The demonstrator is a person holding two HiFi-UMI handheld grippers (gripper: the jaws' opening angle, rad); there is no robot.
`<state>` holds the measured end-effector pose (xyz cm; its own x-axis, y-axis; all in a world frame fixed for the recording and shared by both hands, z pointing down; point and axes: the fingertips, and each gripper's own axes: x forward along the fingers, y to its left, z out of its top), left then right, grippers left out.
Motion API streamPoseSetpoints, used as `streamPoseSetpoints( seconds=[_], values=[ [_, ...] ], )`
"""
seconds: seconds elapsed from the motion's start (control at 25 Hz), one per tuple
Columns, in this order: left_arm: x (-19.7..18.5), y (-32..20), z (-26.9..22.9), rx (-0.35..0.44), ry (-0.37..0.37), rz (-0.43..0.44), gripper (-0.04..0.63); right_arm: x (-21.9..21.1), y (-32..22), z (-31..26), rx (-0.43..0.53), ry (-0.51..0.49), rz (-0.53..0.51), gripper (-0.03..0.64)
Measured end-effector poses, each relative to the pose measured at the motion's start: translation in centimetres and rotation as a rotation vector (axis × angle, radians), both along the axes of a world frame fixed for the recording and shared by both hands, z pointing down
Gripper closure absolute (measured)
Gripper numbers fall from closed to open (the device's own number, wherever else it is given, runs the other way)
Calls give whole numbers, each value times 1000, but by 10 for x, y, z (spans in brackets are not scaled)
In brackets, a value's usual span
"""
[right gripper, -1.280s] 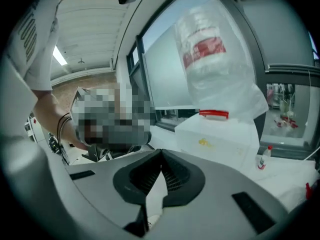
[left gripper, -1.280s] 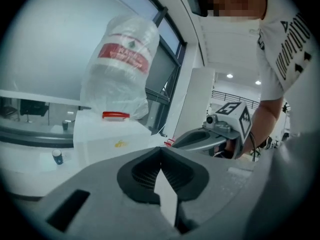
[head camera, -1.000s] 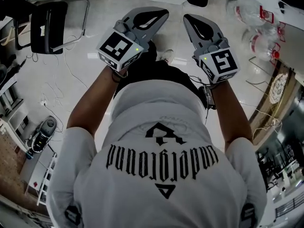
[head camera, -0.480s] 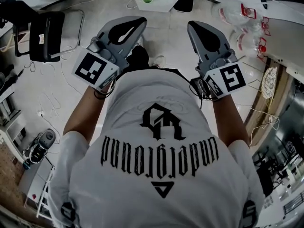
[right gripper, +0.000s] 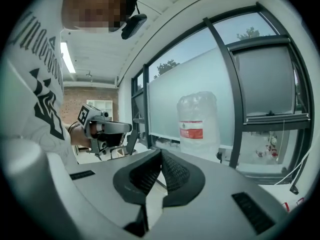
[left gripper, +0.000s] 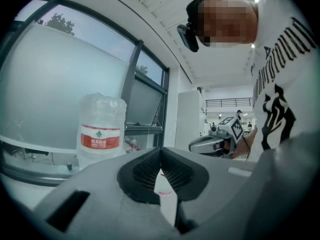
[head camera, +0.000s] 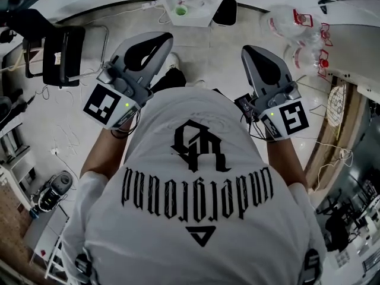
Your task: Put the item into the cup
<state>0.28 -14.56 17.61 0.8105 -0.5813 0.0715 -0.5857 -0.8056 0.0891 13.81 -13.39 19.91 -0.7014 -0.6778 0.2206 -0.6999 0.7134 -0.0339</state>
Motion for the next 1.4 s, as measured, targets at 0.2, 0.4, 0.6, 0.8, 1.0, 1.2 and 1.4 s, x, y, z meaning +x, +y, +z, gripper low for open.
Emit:
streamPoseSetpoints(
  seconds=[0.2, 0.4, 0.6, 0.8, 1.0, 1.2, 1.4],
  values=[
    [7, 10, -18, 30, 16, -3, 581, 5, 6, -12, 26, -22, 2, 603],
    [13, 18, -19, 26, 18, -21, 581, 13, 10, -12, 28, -31, -7, 603],
    [13, 33, -20, 18, 20, -65, 580, 20, 20, -9, 17, -36, -30, 603],
    [2, 54, -14, -11, 12, -108, 581, 14, 35, -5, -4, -39, -62, 603],
    [-16, 69, -12, -23, 9, -135, 580, 0, 48, -6, -5, -37, -79, 603],
    [-31, 81, -10, -17, 3, -112, 581, -16, 61, -9, 10, -40, -66, 603],
    [-63, 97, -11, -23, 4, -86, 581, -47, 81, -9, 12, -43, -41, 603]
  ],
)
